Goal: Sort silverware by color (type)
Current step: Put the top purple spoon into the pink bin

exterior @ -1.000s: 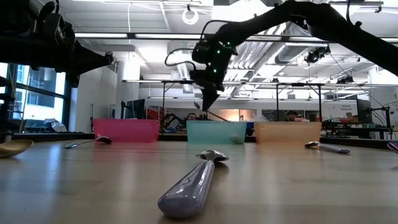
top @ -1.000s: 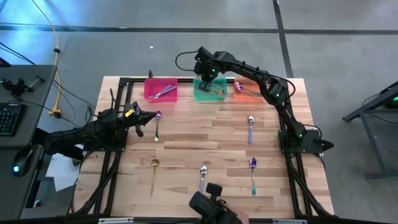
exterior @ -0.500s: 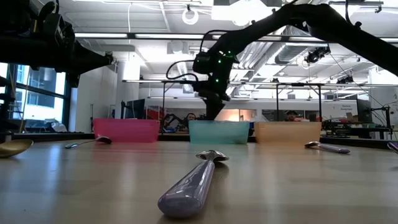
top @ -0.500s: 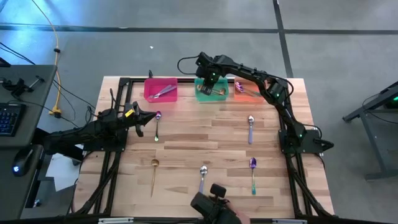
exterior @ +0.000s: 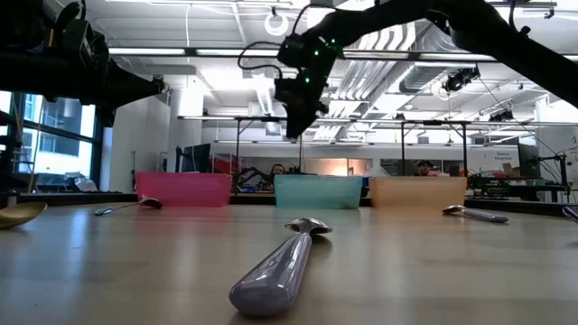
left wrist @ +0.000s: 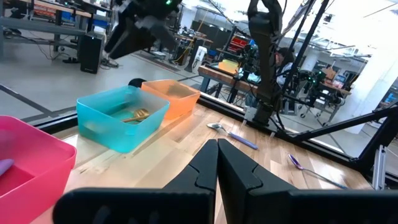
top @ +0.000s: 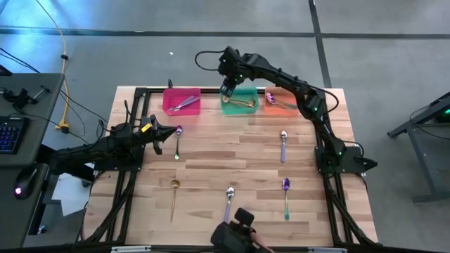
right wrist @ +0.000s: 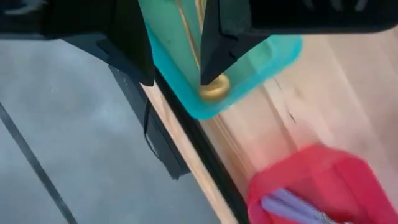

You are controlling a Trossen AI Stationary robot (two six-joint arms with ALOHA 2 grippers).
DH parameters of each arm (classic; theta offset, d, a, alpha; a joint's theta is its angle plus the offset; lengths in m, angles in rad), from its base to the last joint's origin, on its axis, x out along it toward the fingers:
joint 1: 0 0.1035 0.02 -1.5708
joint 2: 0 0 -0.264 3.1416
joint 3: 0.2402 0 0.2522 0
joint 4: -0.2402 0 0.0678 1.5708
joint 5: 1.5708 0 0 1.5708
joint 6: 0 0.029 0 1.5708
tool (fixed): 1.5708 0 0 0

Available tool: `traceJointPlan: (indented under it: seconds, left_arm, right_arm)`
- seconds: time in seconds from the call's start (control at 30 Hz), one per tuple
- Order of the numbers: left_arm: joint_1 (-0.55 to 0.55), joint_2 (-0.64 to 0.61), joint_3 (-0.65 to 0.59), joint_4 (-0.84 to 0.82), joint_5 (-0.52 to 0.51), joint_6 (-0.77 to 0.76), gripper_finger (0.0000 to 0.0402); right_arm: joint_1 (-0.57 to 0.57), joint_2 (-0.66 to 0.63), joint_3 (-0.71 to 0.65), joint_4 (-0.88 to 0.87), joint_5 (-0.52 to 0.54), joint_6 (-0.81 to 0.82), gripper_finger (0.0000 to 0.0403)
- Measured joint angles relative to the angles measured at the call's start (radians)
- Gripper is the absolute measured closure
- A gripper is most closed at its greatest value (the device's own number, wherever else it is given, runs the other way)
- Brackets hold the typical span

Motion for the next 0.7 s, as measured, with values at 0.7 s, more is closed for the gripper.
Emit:
traceJointPlan:
  seconds: [0.7]
  left_arm:
    - [0.0,0.0,0.0,0.0,0.0,0.0,0.0401]
  right_arm:
    - [0.249,-0.008,0.001,0.069,-0.195,0.287,0.0396]
